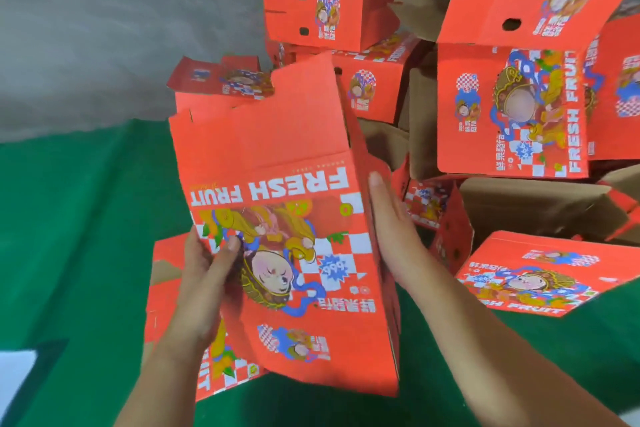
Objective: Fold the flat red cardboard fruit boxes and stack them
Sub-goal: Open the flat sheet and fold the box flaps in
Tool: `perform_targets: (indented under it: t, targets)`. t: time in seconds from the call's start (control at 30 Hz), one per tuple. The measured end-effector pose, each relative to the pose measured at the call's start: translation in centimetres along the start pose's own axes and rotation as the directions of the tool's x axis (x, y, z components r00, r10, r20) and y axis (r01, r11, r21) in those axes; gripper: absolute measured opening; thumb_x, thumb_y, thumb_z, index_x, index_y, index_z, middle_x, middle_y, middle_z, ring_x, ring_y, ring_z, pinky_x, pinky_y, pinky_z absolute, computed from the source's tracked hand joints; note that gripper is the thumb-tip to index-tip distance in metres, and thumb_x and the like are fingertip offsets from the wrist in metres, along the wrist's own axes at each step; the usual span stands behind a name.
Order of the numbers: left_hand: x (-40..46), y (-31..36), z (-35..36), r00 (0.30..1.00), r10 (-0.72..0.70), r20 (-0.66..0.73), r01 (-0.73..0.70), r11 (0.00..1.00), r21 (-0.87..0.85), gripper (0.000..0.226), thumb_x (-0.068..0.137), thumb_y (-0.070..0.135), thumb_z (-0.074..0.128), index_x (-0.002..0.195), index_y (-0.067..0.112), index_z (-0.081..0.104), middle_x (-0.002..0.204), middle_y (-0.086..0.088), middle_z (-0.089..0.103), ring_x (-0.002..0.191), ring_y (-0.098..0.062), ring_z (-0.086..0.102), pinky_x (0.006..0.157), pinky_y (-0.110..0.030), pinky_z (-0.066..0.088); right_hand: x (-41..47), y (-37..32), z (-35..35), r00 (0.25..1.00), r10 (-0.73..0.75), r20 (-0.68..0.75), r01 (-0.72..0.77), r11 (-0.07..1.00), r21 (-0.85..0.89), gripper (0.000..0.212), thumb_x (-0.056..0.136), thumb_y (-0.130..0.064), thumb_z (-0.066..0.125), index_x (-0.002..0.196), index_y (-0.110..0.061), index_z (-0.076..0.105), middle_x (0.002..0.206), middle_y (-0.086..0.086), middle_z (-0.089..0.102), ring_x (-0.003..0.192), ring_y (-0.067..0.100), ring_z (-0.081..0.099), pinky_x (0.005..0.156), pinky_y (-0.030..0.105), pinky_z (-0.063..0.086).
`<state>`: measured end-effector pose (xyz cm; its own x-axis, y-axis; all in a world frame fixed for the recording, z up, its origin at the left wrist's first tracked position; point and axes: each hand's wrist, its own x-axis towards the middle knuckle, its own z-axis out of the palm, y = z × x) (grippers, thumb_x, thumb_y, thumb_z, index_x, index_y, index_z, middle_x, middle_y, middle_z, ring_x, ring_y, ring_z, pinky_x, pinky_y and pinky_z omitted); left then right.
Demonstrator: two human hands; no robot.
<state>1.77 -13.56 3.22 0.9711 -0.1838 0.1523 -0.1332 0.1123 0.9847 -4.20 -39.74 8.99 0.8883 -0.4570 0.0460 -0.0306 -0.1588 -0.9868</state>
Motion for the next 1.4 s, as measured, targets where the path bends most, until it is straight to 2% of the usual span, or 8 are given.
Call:
perform_targets:
  t: [0.27,0.47,0.67,0.87,1.0,1.1,1.27,1.4]
  targets:
    - [3.8,3.2,0.2,0.953,0.294,0.067,-0.302,0.933,0.197,0.087,0.086,0.001,0.081,0.15,0.026,0.028,0.125,0.004,0.059,0.104,-0.01,0.067,0.084,-0.024,0.058,2.4,-4.9,-1.3,0.922,0.295,0.25,-0.352,0.907,0.229,0.084,0.088,-0.088,0.033,0.124,-0.022,0.071,0.122,0.005,0.074,0.12,0.025,0.067,0.11,0.057,0.046]
    - [3.4,3.5,-2.4,0.942,-0.044,-0.334,0.052,0.998,0.017,0.066,0.079,0.094,0.042,0.08,0.032,0.063,0.073,-0.003,0.065,0.061,-0.02,0.062,0.068,-0.044,0.051,1.8,-3.6,-3.0,0.839,0.303,0.452,-0.374,0.925,0.074,0.063,0.085,-0.081,0.055,0.138,-0.047,0.05,0.127,-0.01,0.072,0.114,0.014,0.07,0.084,0.045,0.061]
    - [3.1,2.3,-2.6,0.978,0.023,-0.206,-0.001,0.994,0.109,0.025,0.109,0.026,0.04,0.09,0.02,0.055,0.075,0.002,0.058,0.061,-0.005,0.055,0.067,-0.026,0.052,0.9,-0.4,-1.2,0.946,0.203,0.255,-0.255,0.948,0.19,0.082,0.073,-0.065,0.076,0.142,-0.066,0.033,0.131,-0.012,0.069,0.112,0.015,0.072,0.086,0.05,0.056]
    - [5.1,3.4,-5.2,0.941,-0.312,0.132,0.235,0.882,0.408,0.072,0.073,0.093,0.054,0.126,0.046,0.068,0.166,0.018,0.03,0.154,-0.006,0.024,0.126,-0.047,0.018,2.2,1.4,-1.3,0.987,-0.131,-0.092,0.134,0.99,0.032,0.091,0.1,-0.011,0.064,0.151,-0.051,-0.001,0.147,-0.027,0.038,0.126,-0.015,0.049,0.116,0.039,0.042]
    - [5.3,4.2,-2.5,0.948,-0.277,0.156,0.202,0.905,0.375,0.074,0.077,0.09,0.053,0.116,0.031,0.073,0.13,0.001,0.071,0.117,-0.014,0.068,0.094,-0.033,0.055,2.1,3.4,-2.2,0.954,-0.25,-0.168,0.185,0.927,-0.325,0.082,0.106,-0.012,0.047,0.146,-0.066,0.0,0.114,-0.019,0.059,0.089,-0.018,0.06,0.078,0.006,0.048]
    - [6.3,3.5,-0.4,0.994,-0.09,-0.059,0.108,0.827,0.551,0.074,0.093,0.068,0.052,0.084,-0.005,0.058,0.09,-0.028,0.066,0.078,-0.038,0.058,0.079,-0.05,0.051,2.1,4.0,-3.1,0.979,-0.172,-0.108,0.114,0.904,-0.413,0.026,0.104,-0.05,0.033,0.115,-0.054,0.056,0.095,-0.015,0.068,0.09,0.007,0.067,0.079,0.031,0.055]
    - [7.3,2.9,1.4,0.99,0.091,-0.112,0.022,0.67,0.742,0.062,0.094,0.054,0.066,0.054,0.013,0.043,0.06,-0.009,0.048,0.057,-0.032,0.048,0.055,-0.039,0.038,2.2,3.5,-4.3,0.982,-0.082,-0.171,-0.017,0.86,-0.511,0.074,0.077,-0.094,0.03,0.064,-0.022,0.042,0.058,-0.006,0.048,0.059,0.017,0.052,0.057,0.038,0.033]
    - [7.6,1.6,1.4,0.961,0.1,-0.258,0.069,0.814,0.576,0.061,0.088,0.06,0.059,0.058,0.007,0.052,0.059,-0.005,0.053,0.057,-0.021,0.048,0.057,-0.036,0.039,1.9,4.0,-4.9,0.985,-0.011,-0.174,-0.077,0.868,-0.491,0.057,0.082,-0.071,0.065,0.113,-0.025,0.052,0.099,-0.004,0.068,0.093,0.028,0.065,0.073,0.038,0.048]
